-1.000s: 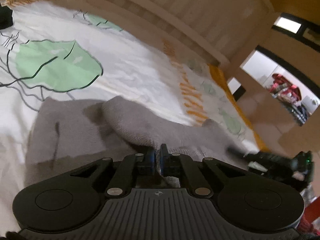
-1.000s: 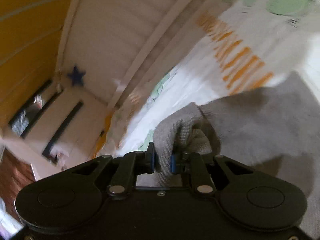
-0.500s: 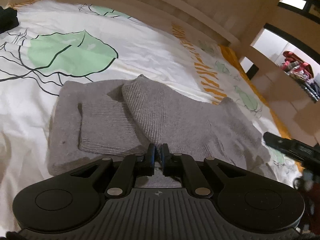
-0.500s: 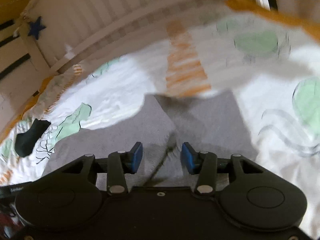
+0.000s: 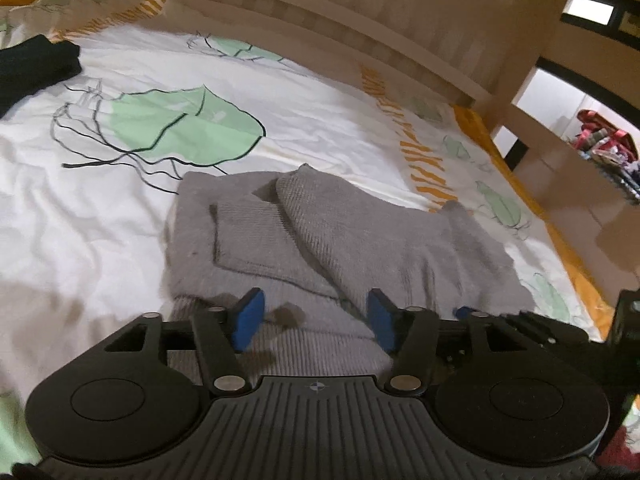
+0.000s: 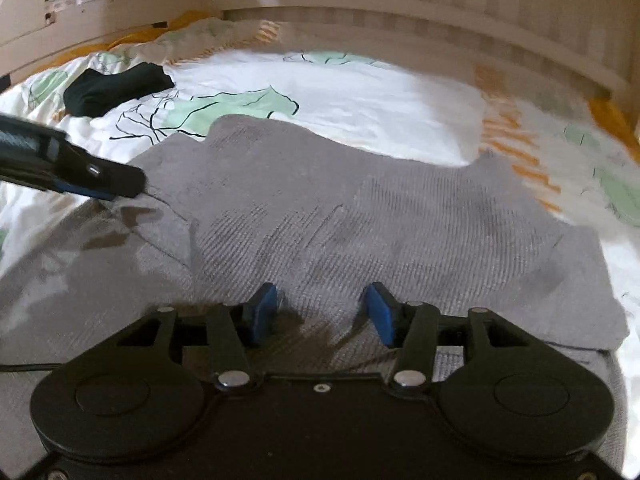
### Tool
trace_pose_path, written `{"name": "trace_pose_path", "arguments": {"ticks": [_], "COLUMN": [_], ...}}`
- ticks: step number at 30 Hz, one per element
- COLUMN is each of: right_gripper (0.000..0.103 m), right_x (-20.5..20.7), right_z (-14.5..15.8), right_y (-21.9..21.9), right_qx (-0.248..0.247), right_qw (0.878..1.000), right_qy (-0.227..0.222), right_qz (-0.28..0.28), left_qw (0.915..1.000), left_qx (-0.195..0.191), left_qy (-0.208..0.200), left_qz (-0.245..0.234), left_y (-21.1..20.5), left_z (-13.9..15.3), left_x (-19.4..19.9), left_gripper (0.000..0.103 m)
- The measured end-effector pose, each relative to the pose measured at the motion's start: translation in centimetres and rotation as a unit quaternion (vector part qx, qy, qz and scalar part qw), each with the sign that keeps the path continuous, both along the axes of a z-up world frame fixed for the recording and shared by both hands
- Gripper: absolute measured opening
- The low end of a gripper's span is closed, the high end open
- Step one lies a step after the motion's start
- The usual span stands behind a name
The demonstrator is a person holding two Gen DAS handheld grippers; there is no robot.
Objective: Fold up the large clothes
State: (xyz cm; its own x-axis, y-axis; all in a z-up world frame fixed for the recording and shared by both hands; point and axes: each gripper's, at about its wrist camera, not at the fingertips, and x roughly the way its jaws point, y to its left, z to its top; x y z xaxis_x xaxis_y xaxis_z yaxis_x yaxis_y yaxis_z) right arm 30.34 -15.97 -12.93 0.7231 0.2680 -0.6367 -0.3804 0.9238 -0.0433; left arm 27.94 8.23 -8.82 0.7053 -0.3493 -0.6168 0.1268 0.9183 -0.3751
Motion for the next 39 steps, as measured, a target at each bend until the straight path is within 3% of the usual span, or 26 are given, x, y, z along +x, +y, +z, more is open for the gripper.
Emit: {"name": "trace_pose_path", "arguments": {"ticks": [3,6,10,11,15,24,31,39], "right_gripper": [0.077,0.079,0.091,0.092,0.102,0.102,0.102,0.102], "right_x": [-1.0,-2.8,-5.6,-6.5,-8.9,-13.9,-17.6,-19.1], "right_z": [1.3,2.8,4.6,4.9,5.5,3.9,1.9,1.0], "right_y": [-0.6,-2.0,-4.8,-5.7,-8.7,-16.4,-19.4,-18.9], "right_qx": [0.015,0.033,0.073,0.085,0.12,0.21,0.268,0.271], "right_qw": [1.0,0.999,0.997,0.996,0.992,0.959,0.931,0.93], "right_qy": [-0.002,-0.013,-0.01,-0.007,0.021,0.117,0.172,0.202], "right_qz": [0.008,0.005,-0.008,-0.015,-0.04,-0.15,-0.179,-0.144], "left_qw": [0.9999,0.9998,0.9998,0.9997,0.9992,0.995,0.9906,0.9931], "left_qx": [-0.011,-0.019,-0.002,0.002,-0.006,-0.004,0.006,0.003], "left_qy": [-0.007,-0.003,0.014,0.017,0.033,0.087,0.118,0.101], "left_qz": [-0.001,-0.006,-0.012,-0.015,-0.024,-0.049,-0.069,-0.06], "left_y": [0.4,0.8,0.9,1.0,1.8,2.0,1.7,1.8], "left_z": [1.1,2.0,2.4,2.4,1.9,0.0,-1.8,-2.3], "left_x": [-1.9,-3.9,-6.5,-7.1,-9.7,-14.6,-17.4,-19.0], "left_gripper": [0.074,0.085,0.089,0.094,0.096,0.097,0.097,0.097]}}
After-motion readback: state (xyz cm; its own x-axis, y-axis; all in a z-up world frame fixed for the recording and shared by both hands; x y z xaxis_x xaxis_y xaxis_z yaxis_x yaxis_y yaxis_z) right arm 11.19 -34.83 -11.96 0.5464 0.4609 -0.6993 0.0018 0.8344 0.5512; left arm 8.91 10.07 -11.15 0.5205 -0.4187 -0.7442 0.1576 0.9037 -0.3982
